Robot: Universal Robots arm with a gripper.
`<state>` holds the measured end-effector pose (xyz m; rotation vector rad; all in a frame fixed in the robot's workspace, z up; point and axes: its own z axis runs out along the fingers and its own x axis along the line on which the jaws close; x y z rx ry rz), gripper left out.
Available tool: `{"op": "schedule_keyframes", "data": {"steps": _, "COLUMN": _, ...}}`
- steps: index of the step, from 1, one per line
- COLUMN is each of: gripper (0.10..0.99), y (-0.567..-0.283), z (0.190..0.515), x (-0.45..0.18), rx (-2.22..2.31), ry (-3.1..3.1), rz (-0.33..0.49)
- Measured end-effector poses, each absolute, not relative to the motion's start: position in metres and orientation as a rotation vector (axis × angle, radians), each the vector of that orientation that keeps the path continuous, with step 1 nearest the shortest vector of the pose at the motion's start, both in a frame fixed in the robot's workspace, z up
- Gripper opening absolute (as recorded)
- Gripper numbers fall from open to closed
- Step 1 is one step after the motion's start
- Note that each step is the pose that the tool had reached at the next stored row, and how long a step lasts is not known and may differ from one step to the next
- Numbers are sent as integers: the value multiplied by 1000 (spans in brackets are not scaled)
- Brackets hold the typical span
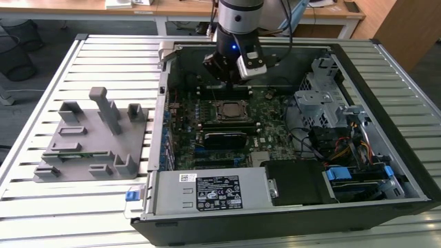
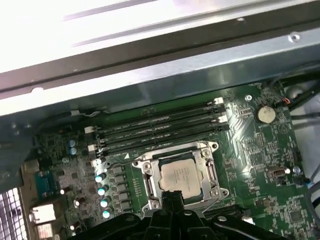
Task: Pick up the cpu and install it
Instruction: 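Install the first cpu locking lever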
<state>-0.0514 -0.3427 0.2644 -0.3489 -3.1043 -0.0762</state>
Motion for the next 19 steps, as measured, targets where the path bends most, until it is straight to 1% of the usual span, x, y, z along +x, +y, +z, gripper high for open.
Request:
{"op": "schedule_keyframes", "data": {"steps": 11, "gripper": 106, "y": -343, "z": 262, "x": -51, "rx": -48, "ry": -3119, "rz": -74}}
{"op": "schedule_keyframes", "data": {"steps": 19, "gripper": 106, "y": -343, "z": 262, "x": -76, "rx": -29, "ry": -3124, "rz": -75}}
